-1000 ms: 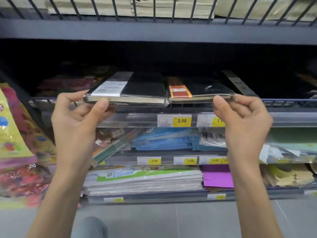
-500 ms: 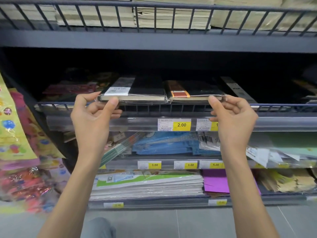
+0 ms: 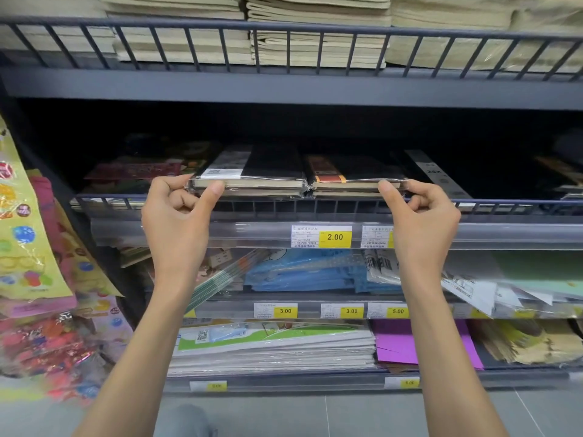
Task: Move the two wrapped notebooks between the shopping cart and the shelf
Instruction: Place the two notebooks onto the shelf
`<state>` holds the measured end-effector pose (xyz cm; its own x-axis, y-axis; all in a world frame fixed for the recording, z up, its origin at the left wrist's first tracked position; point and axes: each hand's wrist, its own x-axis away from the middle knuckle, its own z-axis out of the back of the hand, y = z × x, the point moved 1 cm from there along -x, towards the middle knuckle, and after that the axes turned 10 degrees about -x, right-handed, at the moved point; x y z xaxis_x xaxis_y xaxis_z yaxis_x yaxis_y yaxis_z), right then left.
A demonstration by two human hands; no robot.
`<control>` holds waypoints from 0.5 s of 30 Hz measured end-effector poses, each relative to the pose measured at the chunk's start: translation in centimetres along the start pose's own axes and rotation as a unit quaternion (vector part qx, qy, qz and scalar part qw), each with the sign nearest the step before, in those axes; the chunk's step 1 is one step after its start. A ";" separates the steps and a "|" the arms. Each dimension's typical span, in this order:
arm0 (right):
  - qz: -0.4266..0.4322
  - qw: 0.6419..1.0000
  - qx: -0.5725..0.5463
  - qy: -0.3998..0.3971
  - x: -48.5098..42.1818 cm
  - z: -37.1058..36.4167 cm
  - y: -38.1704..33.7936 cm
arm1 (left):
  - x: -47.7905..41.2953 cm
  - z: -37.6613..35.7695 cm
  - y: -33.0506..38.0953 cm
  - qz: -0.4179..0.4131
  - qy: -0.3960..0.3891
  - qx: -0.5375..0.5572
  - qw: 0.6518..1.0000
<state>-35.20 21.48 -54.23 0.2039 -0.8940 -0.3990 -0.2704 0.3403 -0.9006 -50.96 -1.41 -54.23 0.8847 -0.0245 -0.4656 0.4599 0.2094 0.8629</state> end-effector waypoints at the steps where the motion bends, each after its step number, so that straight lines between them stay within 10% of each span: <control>1: -0.001 1.000 0.001 0.000 0.0 0.0 0.1 | 0.0 0.0 0.0 0.000 0.000 -0.006 1.000; 15: 0.023 0.998 0.048 0.017 -0.1 -0.1 0.5 | -0.4 -0.5 0.0 -0.017 0.003 -0.020 1.000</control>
<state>-35.49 21.69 -54.66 0.1601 -0.8862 -0.4348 -0.1873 0.4052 -0.8948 -51.35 -0.88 -54.20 0.8680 -0.0258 -0.4959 0.4862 0.2470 0.8382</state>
